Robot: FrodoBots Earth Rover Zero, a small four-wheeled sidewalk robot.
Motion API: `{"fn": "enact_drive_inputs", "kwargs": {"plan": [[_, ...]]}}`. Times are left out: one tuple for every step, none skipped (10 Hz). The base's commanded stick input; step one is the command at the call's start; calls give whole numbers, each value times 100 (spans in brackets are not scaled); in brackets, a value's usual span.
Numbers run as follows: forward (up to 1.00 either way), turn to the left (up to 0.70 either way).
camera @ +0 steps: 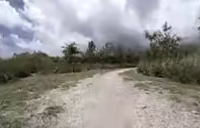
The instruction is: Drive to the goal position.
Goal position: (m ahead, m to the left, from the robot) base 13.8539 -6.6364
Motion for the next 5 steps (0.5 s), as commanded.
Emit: {"fn": "enact_drive_inputs", "kwargs": {"plan": [[85, 0], [85, 0], [85, 0], [85, 0], [85, 0]]}}
